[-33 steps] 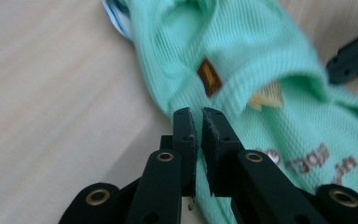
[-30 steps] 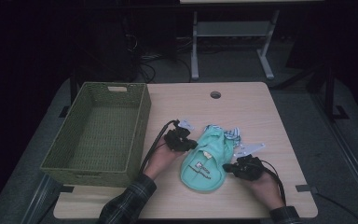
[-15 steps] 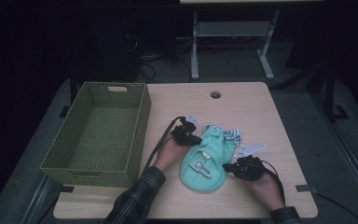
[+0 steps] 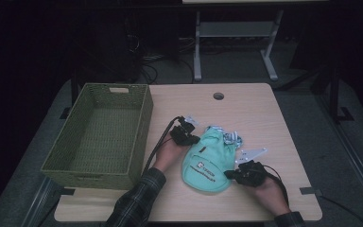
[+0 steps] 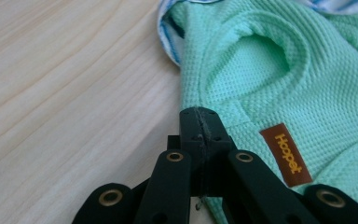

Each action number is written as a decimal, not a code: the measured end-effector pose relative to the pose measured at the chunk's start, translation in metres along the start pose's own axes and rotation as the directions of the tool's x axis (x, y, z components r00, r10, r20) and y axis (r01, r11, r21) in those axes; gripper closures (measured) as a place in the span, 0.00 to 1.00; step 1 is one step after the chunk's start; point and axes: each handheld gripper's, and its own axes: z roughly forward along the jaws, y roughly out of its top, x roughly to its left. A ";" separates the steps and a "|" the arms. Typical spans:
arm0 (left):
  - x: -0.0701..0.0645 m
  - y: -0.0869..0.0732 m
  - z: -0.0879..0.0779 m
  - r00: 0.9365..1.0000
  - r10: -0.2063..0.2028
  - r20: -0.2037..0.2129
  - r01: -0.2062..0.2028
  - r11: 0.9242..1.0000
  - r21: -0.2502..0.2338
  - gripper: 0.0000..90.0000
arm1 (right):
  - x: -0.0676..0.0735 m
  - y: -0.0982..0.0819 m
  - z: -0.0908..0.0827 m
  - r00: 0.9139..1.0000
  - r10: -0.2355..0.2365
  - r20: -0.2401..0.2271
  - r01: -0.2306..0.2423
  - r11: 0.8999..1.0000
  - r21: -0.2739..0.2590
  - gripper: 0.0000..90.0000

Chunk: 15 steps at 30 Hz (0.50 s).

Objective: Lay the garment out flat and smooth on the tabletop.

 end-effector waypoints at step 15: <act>-0.030 -0.029 -0.025 0.999 0.024 0.023 -0.025 0.999 0.044 0.99 | -0.012 -0.009 -0.012 1.000 0.017 0.022 -0.017 1.000 0.010 1.00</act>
